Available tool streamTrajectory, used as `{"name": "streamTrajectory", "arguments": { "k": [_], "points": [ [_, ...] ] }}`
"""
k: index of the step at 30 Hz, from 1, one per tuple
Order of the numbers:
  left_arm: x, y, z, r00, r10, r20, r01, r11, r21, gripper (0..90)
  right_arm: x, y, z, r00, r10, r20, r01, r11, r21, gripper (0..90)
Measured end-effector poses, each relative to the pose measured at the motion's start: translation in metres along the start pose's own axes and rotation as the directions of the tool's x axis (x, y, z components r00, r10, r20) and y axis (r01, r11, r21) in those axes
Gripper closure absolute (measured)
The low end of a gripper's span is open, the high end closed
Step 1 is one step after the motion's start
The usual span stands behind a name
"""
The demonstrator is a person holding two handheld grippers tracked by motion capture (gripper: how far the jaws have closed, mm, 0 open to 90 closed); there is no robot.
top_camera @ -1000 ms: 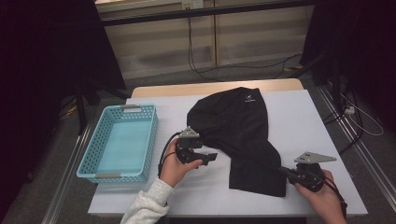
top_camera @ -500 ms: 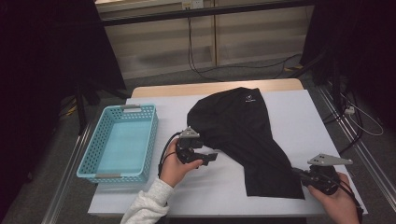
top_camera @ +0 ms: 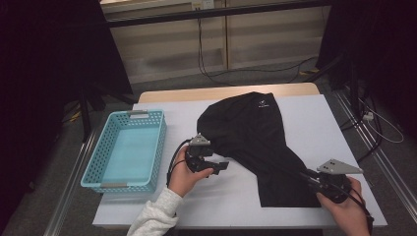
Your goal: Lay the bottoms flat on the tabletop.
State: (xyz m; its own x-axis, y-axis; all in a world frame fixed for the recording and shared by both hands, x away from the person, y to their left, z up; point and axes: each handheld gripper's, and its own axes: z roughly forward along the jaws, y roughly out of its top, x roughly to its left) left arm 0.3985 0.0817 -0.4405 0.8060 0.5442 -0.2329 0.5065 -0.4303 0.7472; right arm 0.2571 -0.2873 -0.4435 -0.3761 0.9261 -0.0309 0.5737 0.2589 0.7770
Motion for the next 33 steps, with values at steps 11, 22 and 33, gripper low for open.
{"name": "streamTrajectory", "arguments": {
  "k": [11,22,33],
  "points": [
    [0.005,-0.005,-0.010,0.9997,-0.007,-0.024,0.007,1.0000,-0.002,19.6,0.032,0.021,0.024,0.9956,-0.042,-0.084,0.037,0.998,-0.050,33.5],
    [0.008,-0.017,-0.024,0.9984,-0.026,-0.050,0.025,0.9996,-0.008,19.2,0.050,0.039,0.048,0.9918,-0.040,-0.122,0.031,0.997,-0.075,21.3],
    [0.005,-0.031,-0.031,0.9968,-0.042,-0.068,0.042,0.9991,0.008,18.9,0.069,0.060,0.076,0.9647,-0.108,-0.240,0.102,0.994,-0.037,47.6]
  ]
}}
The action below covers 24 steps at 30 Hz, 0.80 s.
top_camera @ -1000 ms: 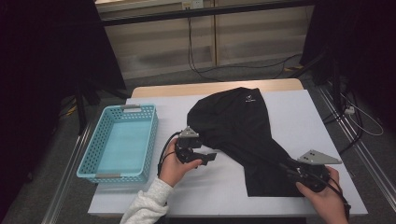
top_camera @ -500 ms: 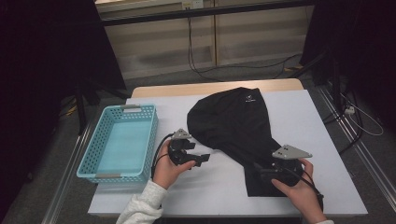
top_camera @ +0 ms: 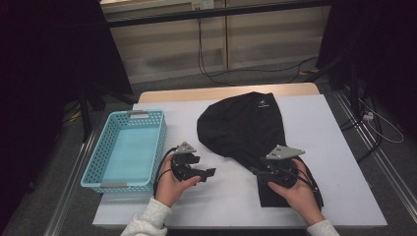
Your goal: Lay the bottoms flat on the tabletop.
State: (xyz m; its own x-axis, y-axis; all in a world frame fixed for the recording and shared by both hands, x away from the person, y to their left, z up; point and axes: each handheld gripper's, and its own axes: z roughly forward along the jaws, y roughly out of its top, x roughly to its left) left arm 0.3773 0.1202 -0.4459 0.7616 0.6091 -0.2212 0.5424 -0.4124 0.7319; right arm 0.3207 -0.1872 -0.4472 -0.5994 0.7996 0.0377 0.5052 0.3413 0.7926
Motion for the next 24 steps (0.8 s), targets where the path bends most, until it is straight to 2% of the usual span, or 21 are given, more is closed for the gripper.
{"name": "streamTrajectory", "arguments": {
  "k": [2,4,6,10,13,16,20,21,24],
  "points": [
    [0.000,-0.002,-0.002,1.0000,-0.004,-0.003,0.004,1.0000,-0.002,19.0,0.003,0.003,0.005,0.9996,-0.025,0.015,0.025,1.000,0.010,54.0],
    [0.001,-0.005,-0.005,0.9999,-0.009,-0.010,0.009,1.0000,-0.004,19.0,0.007,0.007,0.011,0.9980,-0.063,0.008,0.063,0.998,0.019,58.0],
    [0.000,-0.006,-0.007,0.9998,-0.015,-0.010,0.015,0.9999,-0.003,19.0,0.010,0.011,0.017,0.9948,-0.101,0.012,0.101,0.994,0.029,61.0],
    [-0.001,-0.009,-0.008,0.9998,-0.017,-0.008,0.017,0.9999,-0.004,19.0,0.015,0.015,0.026,0.9909,-0.134,0.007,0.134,0.990,0.044,63.3],
    [-0.002,-0.011,-0.010,0.9997,-0.021,-0.016,0.021,0.9998,-0.005,19.0,0.017,0.017,0.031,0.9900,-0.141,-0.003,0.141,0.989,0.051,64.3],
    [-0.002,-0.013,-0.010,0.9996,-0.020,-0.019,0.020,0.9998,0.001,19.0,0.017,0.016,0.039,0.9884,-0.152,-0.006,0.152,0.984,0.094,64.6],
    [-0.001,-0.014,-0.010,0.9997,-0.020,-0.018,0.020,0.9998,0.005,19.0,0.013,0.015,0.044,0.9869,-0.158,0.033,0.153,0.981,0.121,66.7],
    [-0.001,-0.015,-0.010,0.9995,-0.023,-0.021,0.023,0.9997,0.003,19.0,0.011,0.014,0.045,0.9912,-0.130,0.025,0.127,0.986,0.112,69.6],
    [-0.001,-0.015,-0.011,0.9995,-0.025,-0.019,0.025,0.9997,0.000,19.1,0.009,0.014,0.046,0.9947,-0.098,0.032,0.094,0.990,0.102,82.2]
  ]
}}
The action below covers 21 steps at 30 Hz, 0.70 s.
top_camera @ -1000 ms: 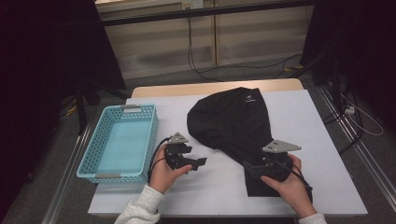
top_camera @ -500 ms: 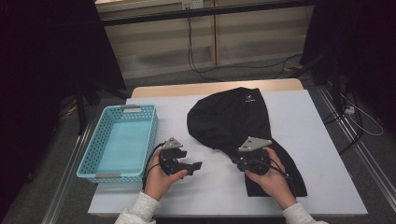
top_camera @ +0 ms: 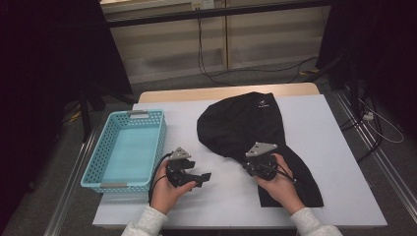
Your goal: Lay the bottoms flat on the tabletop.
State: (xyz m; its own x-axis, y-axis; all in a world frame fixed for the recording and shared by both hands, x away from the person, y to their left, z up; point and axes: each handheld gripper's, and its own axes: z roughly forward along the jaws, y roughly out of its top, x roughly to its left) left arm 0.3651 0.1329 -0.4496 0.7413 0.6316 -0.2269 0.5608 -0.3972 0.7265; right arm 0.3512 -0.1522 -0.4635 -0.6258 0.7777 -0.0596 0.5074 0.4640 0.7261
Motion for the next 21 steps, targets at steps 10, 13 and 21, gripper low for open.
{"name": "streamTrajectory", "arguments": {
  "k": [10,13,21],
  "points": [
    [0.004,0.001,-0.004,0.9999,-0.013,-0.004,0.013,0.9998,-0.015,19.2,0.011,0.012,-0.008,0.9940,0.029,-0.105,-0.033,0.999,-0.034,90.0],
    [0.005,0.002,-0.005,0.9999,-0.015,-0.004,0.015,0.9997,-0.019,19.5,0.022,0.021,-0.015,0.9833,0.028,-0.180,-0.040,0.997,-0.063,90.0],
    [0.005,0.001,-0.007,0.9998,-0.016,-0.006,0.016,0.9997,-0.021,19.8,0.020,0.033,-0.042,0.9545,0.102,-0.280,-0.156,0.972,-0.178,90.0]
  ]
}}
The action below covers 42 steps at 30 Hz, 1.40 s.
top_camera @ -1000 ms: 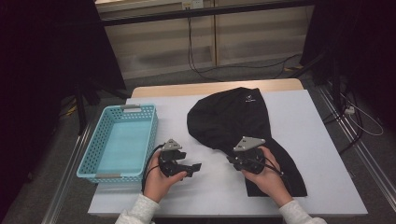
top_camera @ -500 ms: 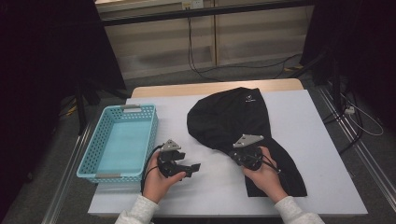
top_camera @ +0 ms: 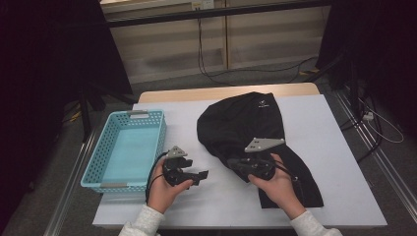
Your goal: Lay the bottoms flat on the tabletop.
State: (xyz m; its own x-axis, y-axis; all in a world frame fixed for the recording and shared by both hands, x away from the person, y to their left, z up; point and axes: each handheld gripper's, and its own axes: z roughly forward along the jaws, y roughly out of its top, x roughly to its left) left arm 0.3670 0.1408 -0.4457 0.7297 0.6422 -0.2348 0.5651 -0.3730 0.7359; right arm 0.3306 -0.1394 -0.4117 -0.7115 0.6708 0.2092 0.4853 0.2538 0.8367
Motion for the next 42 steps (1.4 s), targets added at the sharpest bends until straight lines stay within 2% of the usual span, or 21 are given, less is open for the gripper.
{"name": "streamTrajectory", "arguments": {
  "k": [2,4,8,11,12,13,16,18,20,22,23,25,27,28,31,33,35,36,38,40,42],
  "points": [
    [0.000,0.000,0.001,1.0000,0.005,-0.002,-0.005,1.0000,0.003,19.8,-0.010,0.000,-0.011,0.9982,0.013,0.059,-0.011,1.000,-0.022,90.0],
    [-0.001,-0.001,0.002,1.0000,0.010,0.001,-0.010,0.9999,0.008,19.8,-0.023,-0.003,-0.017,0.9948,0.058,0.083,-0.055,0.998,-0.040,90.0],
    [-0.003,-0.001,0.002,1.0000,0.007,0.004,-0.007,0.9999,0.007,19.8,-0.050,-0.017,-0.023,0.9748,0.094,0.202,-0.090,0.996,-0.028,90.0],
    [-0.003,0.000,0.001,1.0000,0.004,0.008,-0.004,1.0000,0.000,19.8,-0.064,-0.026,-0.023,0.9615,0.119,0.248,-0.125,0.992,0.009,90.0],
    [-0.003,0.000,0.001,0.9999,0.008,0.006,-0.008,1.0000,0.000,19.8,-0.066,-0.028,-0.022,0.9573,0.115,0.265,-0.125,0.992,0.022,90.0],
    [-0.002,0.000,0.001,0.9999,0.009,0.006,-0.009,1.0000,0.001,19.8,-0.067,-0.029,-0.021,0.9569,0.119,0.265,-0.131,0.991,0.029,90.0],
    [-0.003,0.000,0.002,0.9999,0.006,0.008,-0.006,1.0000,0.000,19.8,-0.069,-0.032,-0.019,0.9540,0.095,0.284,-0.114,0.992,0.051,90.0],
    [-0.003,0.000,0.002,0.9998,0.014,0.012,-0.014,0.9999,0.005,19.7,-0.069,-0.032,-0.017,0.9485,0.066,0.310,-0.094,0.993,0.075,88.7],
    [-0.004,0.000,0.002,0.9999,0.013,0.009,-0.013,0.9999,0.001,19.8,-0.069,-0.033,-0.016,0.9410,0.048,0.335,-0.083,0.992,0.094,82.7],
    [-0.004,0.000,0.001,0.9998,0.015,0.010,-0.015,0.9999,0.001,19.8,-0.067,-0.031,-0.017,0.9341,0.029,0.356,-0.065,0.994,0.091,73.1],
    [-0.003,0.001,0.001,0.9999,0.015,0.007,-0.015,0.9999,0.001,19.7,-0.065,-0.030,-0.018,0.9310,0.014,0.365,-0.050,0.995,0.089,71.4],
    [-0.004,0.001,0.001,0.9999,0.014,0.008,-0.014,0.9999,0.000,19.7,-0.058,-0.026,-0.019,0.9364,-0.009,0.351,-0.026,0.995,0.094,68.5],
    [-0.004,0.001,0.002,0.9998,0.011,0.014,-0.011,0.9999,0.002,19.7,-0.050,-0.022,-0.022,0.9431,-0.033,0.331,0.010,0.997,0.071,65.7],
    [-0.004,0.001,0.003,0.9998,0.011,0.016,-0.011,0.9999,0.002,19.7,-0.045,-0.019,-0.023,0.9519,-0.048,0.303,0.031,0.998,0.063,63.4],
    [-0.005,0.001,0.004,0.9998,0.012,0.017,-0.012,0.9999,0.005,19.7,-0.031,-0.014,-0.024,0.9563,-0.094,0.277,0.079,0.995,0.065,57.8],
    [-0.005,0.002,0.004,0.9998,0.013,0.017,-0.013,0.9999,0.002,19.7,-0.019,-0.013,-0.021,0.9640,-0.114,0.241,0.102,0.993,0.058,58.6],
    [-0.005,0.002,0.003,0.9998,0.012,0.016,-0.012,0.9999,0.000,19.7,-0.010,-0.014,-0.012,0.9634,-0.174,0.204,0.157,0.983,0.095,59.5],
    [-0.005,0.002,0.003,0.9998,0.013,0.013,-0.013,0.9999,-0.001,19.7,-0.007,-0.016,-0.005,0.9639,-0.189,0.188,0.170,0.979,0.111,60.9],
    [-0.004,0.002,0.002,0.9999,0.009,0.007,-0.009,0.9999,-0.006,19.7,-0.009,-0.020,0.007,0.9731,-0.180,0.144,0.160,0.977,0.138,62.9],
    [-0.003,0.002,0.001,0.9999,0.007,0.008,-0.007,1.0000,-0.005,19.7,-0.013,-0.026,0.016,0.9740,-0.180,0.138,0.156,0.973,0.168,62.8],
    [-0.003,0.003,0.000,0.9999,0.004,0.012,-0.004,0.9999,-0.010,19.7,-0.018,-0.031,0.022,0.9726,-0.174,0.154,0.143,0.970,0.195,62.9]
  ]
}}
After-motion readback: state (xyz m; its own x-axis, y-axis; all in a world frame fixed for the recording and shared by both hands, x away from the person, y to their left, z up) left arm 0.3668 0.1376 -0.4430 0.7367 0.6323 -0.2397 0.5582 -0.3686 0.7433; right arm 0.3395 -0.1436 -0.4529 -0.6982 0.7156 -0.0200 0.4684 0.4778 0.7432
